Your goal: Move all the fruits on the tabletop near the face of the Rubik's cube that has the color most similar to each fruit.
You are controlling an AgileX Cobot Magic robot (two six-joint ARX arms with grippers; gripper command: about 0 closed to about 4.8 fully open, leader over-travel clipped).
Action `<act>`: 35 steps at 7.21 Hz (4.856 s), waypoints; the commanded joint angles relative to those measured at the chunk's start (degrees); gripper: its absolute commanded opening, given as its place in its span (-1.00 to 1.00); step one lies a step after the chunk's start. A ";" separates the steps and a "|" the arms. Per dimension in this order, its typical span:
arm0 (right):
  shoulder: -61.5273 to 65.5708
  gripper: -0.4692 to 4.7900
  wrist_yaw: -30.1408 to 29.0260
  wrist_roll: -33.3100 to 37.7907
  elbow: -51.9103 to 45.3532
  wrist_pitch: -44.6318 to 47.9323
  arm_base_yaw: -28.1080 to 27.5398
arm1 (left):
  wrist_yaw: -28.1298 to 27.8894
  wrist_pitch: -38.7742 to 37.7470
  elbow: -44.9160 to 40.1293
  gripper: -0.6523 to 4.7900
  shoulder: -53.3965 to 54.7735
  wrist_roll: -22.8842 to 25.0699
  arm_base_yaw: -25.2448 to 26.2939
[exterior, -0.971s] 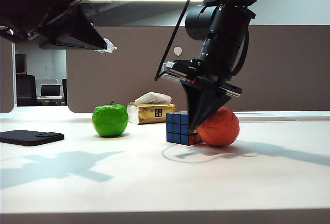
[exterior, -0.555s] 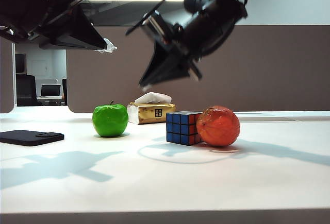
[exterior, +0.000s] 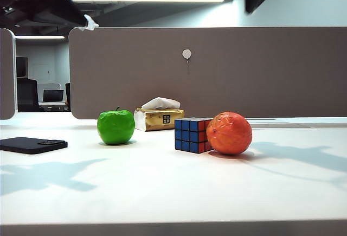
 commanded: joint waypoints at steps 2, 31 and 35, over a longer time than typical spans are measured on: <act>-40.72 -0.82 0.57 7.04 -13.60 -12.87 0.09 | 14.53 -20.35 0.24 -0.78 -21.35 -0.15 0.02; -80.30 -0.82 -28.46 12.15 -83.69 60.61 -29.64 | -16.76 -36.37 -6.19 -0.78 -52.24 -0.85 0.02; -80.39 -0.82 -29.38 11.21 -83.71 56.06 -29.64 | -18.86 -36.09 -9.33 -0.78 -52.24 -1.68 0.02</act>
